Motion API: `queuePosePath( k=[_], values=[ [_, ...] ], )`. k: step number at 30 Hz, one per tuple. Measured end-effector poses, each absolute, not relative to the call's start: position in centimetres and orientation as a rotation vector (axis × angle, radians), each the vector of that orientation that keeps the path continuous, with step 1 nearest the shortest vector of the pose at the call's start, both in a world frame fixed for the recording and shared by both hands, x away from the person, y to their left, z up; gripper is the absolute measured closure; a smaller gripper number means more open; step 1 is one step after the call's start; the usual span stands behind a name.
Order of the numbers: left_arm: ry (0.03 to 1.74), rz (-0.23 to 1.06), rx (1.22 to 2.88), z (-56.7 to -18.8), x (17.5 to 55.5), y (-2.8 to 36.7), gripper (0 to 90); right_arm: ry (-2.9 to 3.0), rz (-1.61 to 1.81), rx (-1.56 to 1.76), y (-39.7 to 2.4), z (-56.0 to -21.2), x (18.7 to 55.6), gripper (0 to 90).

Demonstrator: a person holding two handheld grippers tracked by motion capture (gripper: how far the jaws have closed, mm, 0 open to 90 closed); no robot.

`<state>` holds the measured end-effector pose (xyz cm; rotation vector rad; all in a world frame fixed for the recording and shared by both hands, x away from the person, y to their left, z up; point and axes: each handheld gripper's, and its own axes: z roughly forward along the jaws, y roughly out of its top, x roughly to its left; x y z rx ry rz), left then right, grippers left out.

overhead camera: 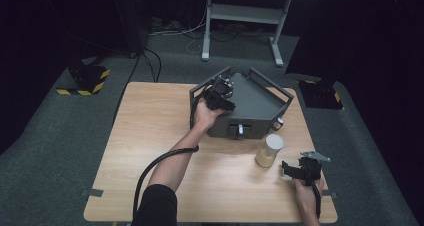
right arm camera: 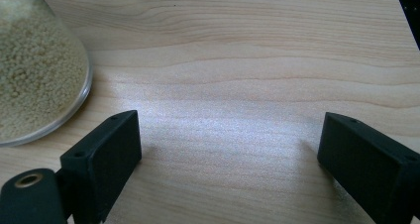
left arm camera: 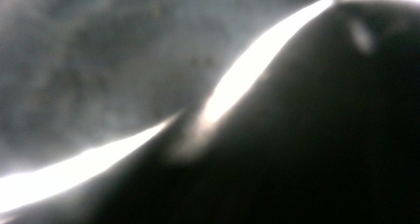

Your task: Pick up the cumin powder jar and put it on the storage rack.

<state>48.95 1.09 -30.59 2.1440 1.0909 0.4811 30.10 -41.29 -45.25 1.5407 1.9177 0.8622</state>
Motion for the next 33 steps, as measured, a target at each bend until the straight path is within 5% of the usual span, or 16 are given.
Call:
queuePosePath(
  k=[9, 33],
  values=[
    [1.103, 0.415, 2.086, -31.1, 48.0, 3.3, 12.4, 1.921, 0.864, 1.535, -41.3, -45.3, 30.1, 9.1],
    [1.05, 0.464, 2.045, -31.1, 41.6, 6.4, 7.6, 1.912, 0.865, 1.545, -41.4, -45.3, 30.1, 9.6]
  ],
)
